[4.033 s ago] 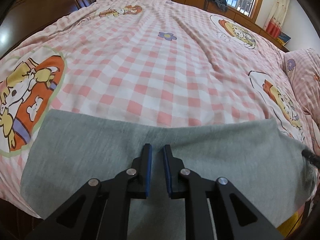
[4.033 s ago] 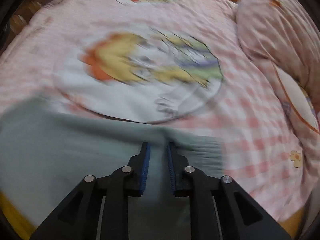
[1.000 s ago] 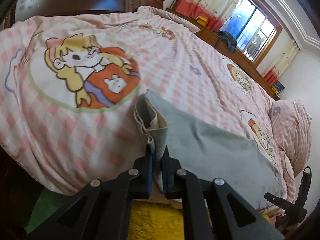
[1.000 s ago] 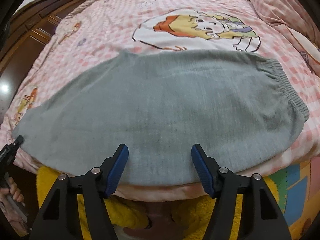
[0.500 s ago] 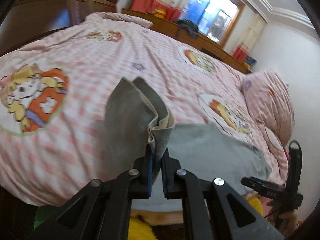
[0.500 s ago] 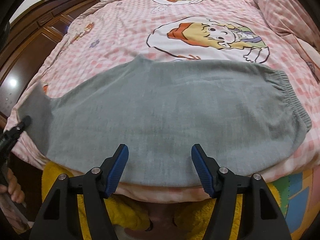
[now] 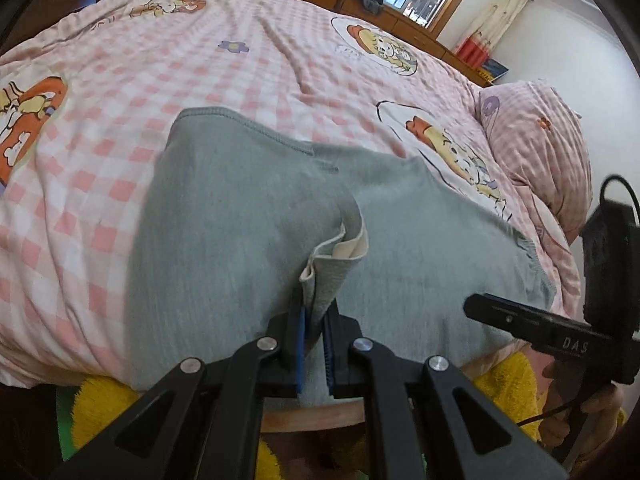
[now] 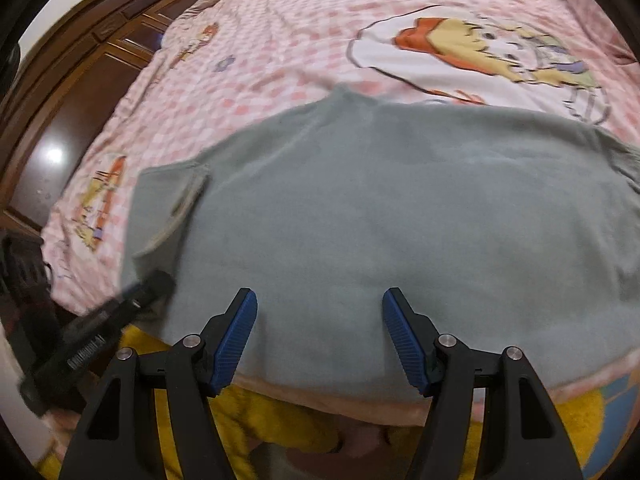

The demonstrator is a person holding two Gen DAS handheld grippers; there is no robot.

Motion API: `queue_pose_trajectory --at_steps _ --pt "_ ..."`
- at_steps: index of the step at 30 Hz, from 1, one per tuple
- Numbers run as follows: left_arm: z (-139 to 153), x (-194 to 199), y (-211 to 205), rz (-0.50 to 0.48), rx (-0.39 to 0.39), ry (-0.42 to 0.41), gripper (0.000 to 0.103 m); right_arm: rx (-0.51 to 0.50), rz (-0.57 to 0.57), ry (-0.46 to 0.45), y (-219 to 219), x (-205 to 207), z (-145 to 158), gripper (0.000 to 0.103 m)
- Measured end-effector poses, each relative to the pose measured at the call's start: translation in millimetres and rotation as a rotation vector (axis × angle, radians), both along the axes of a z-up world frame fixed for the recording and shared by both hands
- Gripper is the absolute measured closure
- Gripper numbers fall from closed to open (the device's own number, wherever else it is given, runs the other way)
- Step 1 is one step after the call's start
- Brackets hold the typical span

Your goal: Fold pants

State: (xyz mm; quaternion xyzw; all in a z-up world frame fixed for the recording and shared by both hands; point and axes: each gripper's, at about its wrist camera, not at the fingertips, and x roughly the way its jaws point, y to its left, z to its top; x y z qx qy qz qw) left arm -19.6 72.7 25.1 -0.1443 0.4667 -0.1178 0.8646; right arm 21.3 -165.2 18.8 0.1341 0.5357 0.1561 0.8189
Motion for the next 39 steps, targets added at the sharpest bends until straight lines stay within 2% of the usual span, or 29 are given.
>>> queue_pose_trajectory --at_steps 5,7,12,20,22,24,26,29,33,39 --pt "4 -5 -2 -0.011 0.019 -0.017 0.096 0.164 0.034 0.038 25 22 6 0.036" --pt "4 -7 -2 -0.015 0.023 -0.021 0.096 0.194 0.061 0.049 40 29 6 0.036" --pt "3 -8 1 -0.011 0.001 -0.017 0.096 0.199 0.129 0.081 78 38 0 0.036" --pt "3 -9 -1 -0.025 0.008 -0.02 0.096 0.167 0.189 0.069 119 47 -1 0.036" --pt "2 -10 -2 -0.032 0.003 -0.017 0.096 0.147 0.19 0.058 122 48 -1 0.043" --pt "3 -11 -1 -0.036 0.007 -0.011 0.093 0.11 0.2 0.047 124 48 -2 0.071" --pt "4 -11 1 -0.037 0.003 0.0 0.087 0.072 0.202 0.049 123 49 -5 0.084" --pt "7 -15 7 -0.028 0.001 0.009 0.078 0.102 0.195 0.053 115 49 -7 0.093" --pt "17 -26 15 -0.004 0.046 -0.009 0.065 0.128 0.187 0.042 110 46 -5 0.095" --pt "30 -38 36 0.081 0.122 -0.031 0.061 0.146 0.191 -0.007 106 38 9 0.096"
